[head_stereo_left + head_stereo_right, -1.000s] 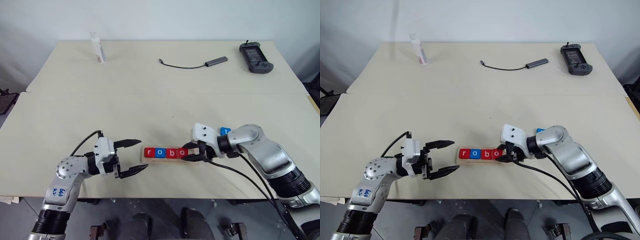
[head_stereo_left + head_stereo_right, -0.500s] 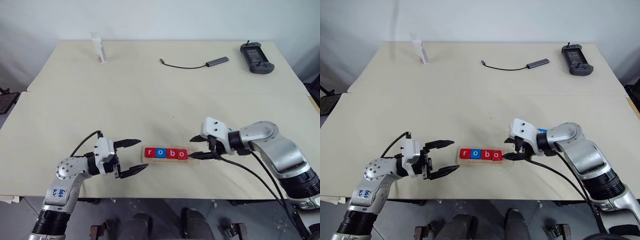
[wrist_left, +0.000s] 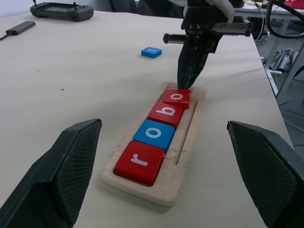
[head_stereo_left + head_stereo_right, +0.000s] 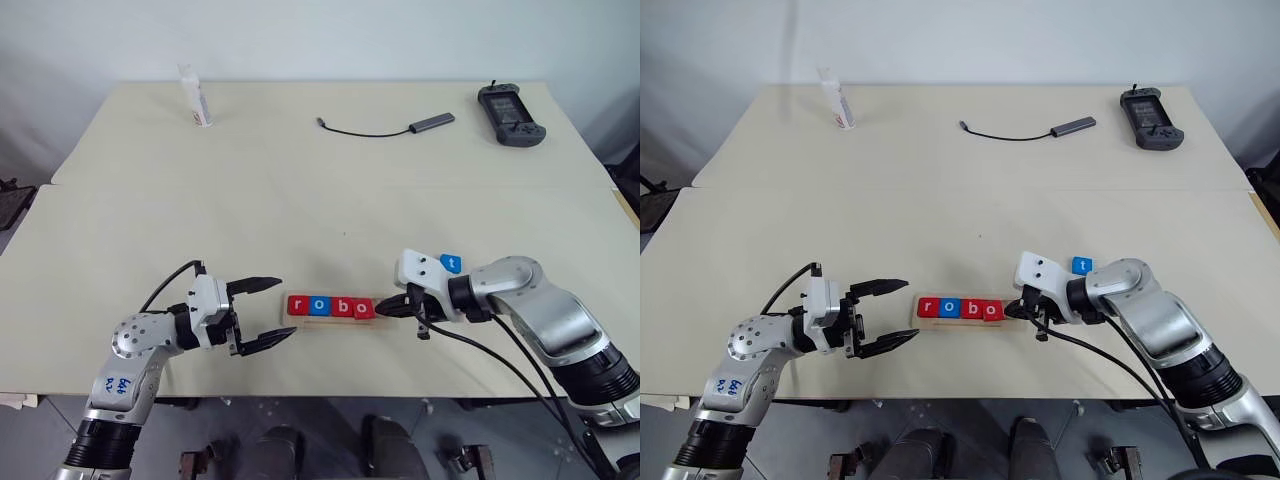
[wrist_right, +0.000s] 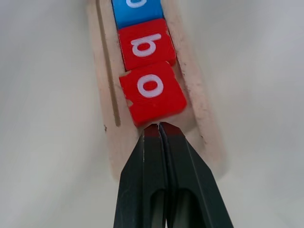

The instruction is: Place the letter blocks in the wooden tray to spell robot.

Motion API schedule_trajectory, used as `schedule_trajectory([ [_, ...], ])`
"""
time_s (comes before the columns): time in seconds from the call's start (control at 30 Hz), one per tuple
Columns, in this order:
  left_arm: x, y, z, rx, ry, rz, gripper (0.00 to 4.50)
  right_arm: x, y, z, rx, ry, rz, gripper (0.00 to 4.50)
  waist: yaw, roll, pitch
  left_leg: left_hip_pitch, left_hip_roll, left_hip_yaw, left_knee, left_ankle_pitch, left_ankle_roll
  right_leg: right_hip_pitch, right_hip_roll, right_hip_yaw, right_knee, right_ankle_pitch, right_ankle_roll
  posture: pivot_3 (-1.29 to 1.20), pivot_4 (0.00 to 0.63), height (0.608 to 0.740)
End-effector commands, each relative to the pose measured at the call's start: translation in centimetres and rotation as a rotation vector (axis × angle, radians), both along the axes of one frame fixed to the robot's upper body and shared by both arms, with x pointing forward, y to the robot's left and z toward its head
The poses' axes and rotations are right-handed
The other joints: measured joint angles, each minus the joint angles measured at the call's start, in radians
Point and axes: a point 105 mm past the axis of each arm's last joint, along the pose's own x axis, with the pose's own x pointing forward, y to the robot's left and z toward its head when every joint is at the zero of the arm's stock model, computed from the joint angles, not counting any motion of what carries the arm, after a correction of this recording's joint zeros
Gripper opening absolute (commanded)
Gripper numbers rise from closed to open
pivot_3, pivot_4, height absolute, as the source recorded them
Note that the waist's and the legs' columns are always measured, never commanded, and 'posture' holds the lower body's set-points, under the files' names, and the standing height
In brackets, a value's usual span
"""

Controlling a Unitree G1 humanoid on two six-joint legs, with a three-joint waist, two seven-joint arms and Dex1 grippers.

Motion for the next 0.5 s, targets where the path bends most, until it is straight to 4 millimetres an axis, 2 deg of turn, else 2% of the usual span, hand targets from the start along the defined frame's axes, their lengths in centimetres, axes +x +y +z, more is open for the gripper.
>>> schedule_trajectory([
  [0.03, 0.0, 0.0, 0.9, -0.001, -0.046, 0.001, 4.50, 0.1, 1.1, 0.8, 0.012, -0.037, 0.024, 0.03, 0.000, 0.000, 0.000, 0.000, 0.000, 0.000, 0.000, 0.000, 0.000, 0.000, 0.000, 0.000, 0.000, 0.000, 0.000, 0.00, 0.150, 0.740],
  [0.33, 0.2, -0.1, 0.9, -0.005, -0.049, 0.003, 4.50, 0.6, 1.5, 1.3, 0.013, -0.065, 0.007, 0.03, 0.001, 0.000, 0.000, 0.000, 0.000, 0.000, 0.000, 0.000, 0.000, 0.000, 0.000, 0.000, 0.000, 0.000, 0.000, 0.00, 0.150, 0.740],
  [0.5, 0.1, -0.1, 0.7, -0.005, -0.043, -0.001, 4.50, -0.2, -0.2, 3.4, 0.107, -0.134, -0.014, 0.03, 0.005, 0.000, 0.000, 0.000, 0.000, 0.000, 0.000, 0.000, 0.000, 0.000, 0.000, 0.000, 0.000, 0.000, 0.000, 0.00, 0.150, 0.740],
])
